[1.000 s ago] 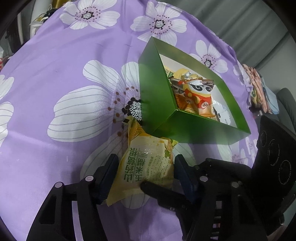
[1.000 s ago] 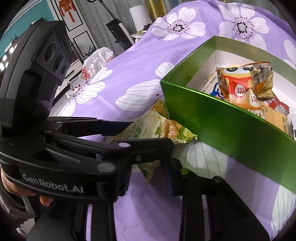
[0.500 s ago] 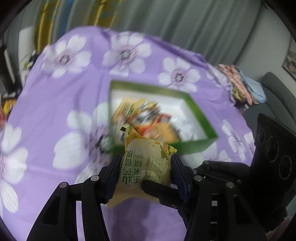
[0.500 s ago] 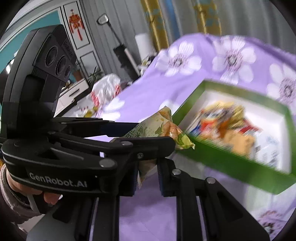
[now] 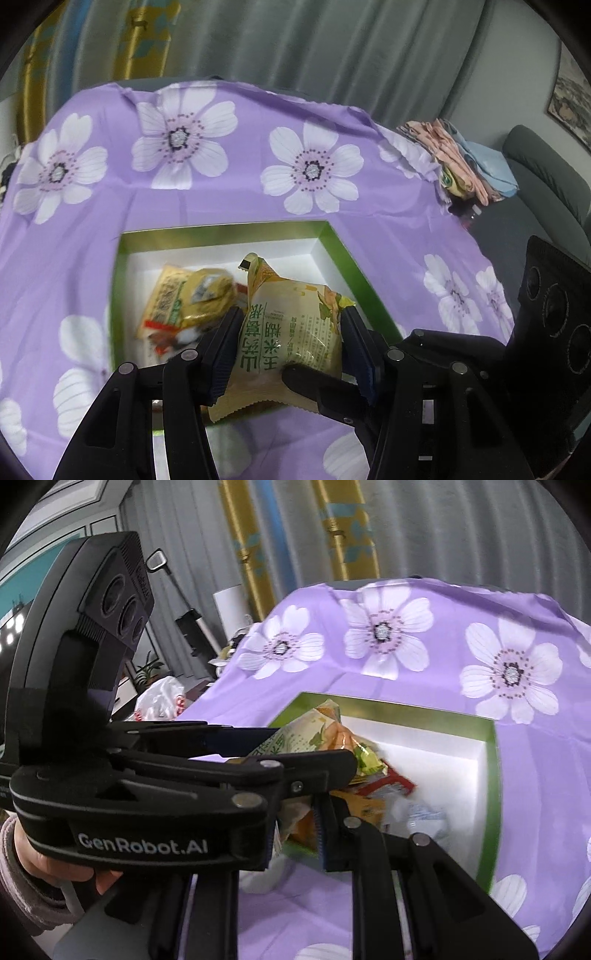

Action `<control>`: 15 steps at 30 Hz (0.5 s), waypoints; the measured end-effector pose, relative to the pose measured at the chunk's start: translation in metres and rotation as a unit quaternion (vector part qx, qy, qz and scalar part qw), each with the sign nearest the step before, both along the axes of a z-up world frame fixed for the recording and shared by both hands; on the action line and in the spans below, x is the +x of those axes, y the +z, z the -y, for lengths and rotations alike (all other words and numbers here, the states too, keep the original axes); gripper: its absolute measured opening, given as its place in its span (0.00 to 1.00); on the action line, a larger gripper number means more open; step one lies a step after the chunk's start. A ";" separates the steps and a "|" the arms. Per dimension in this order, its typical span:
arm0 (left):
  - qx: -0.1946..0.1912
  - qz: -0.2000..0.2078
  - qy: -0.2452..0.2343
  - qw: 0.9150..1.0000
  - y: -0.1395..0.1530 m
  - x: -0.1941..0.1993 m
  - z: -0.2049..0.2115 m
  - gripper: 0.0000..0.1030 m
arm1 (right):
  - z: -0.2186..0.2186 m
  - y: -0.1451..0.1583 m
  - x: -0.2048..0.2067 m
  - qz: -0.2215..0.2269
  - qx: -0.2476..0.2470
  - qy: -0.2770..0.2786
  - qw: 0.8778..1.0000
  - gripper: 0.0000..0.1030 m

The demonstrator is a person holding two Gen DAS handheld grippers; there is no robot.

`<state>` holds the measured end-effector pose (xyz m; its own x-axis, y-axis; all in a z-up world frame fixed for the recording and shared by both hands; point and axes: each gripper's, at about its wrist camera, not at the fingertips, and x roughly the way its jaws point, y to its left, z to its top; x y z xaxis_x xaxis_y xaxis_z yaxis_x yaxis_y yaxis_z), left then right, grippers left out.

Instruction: Organize snacks

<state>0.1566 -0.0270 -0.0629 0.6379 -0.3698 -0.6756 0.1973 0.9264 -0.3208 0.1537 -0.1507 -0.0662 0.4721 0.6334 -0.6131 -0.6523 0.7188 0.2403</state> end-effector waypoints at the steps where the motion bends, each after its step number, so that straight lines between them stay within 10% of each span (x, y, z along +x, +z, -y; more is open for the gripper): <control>1: -0.001 -0.002 -0.001 1.000 -0.001 0.003 0.002 0.53 | 0.000 -0.002 0.004 -0.002 0.000 -0.002 1.000 0.18; 9: 0.014 -0.049 0.020 0.998 -0.026 0.026 0.005 0.57 | 0.000 -0.027 0.029 -0.052 -0.022 -0.030 0.998 0.27; 15: 0.038 -0.032 0.052 0.997 -0.005 0.006 -0.010 0.92 | 0.007 -0.003 0.014 -0.030 -0.058 -0.067 0.996 0.68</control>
